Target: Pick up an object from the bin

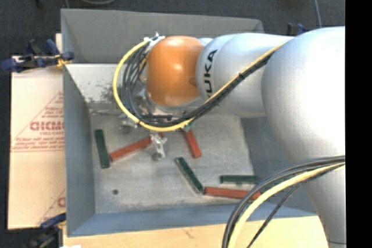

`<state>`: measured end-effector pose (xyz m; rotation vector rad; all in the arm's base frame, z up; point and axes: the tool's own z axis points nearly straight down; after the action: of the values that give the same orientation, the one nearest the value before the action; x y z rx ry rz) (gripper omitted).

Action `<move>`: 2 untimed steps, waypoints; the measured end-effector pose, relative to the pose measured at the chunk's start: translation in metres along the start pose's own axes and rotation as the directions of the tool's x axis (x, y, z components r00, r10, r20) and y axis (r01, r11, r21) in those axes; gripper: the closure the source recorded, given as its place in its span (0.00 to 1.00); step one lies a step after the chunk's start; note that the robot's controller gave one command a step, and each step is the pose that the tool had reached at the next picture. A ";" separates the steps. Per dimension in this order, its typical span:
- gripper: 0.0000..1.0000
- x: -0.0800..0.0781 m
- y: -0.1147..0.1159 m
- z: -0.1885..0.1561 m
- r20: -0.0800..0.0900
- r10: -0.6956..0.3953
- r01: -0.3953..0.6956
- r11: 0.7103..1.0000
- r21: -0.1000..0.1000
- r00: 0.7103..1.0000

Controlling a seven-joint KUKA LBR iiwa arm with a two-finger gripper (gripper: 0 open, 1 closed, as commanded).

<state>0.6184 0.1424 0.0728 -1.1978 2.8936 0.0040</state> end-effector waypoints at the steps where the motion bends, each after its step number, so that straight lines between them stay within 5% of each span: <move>1: 1.00 0.000 0.000 0.000 -0.001 0.002 -0.002 1.000 -0.001 1.000; 2: 1.00 -0.001 -0.001 -0.023 -0.002 0.007 -0.007 1.000 0.000 1.000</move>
Offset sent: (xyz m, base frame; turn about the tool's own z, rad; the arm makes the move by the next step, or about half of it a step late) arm 0.0000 0.0000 0.0000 0.0000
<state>0.6201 0.1424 0.0955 -1.1884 2.8990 0.0028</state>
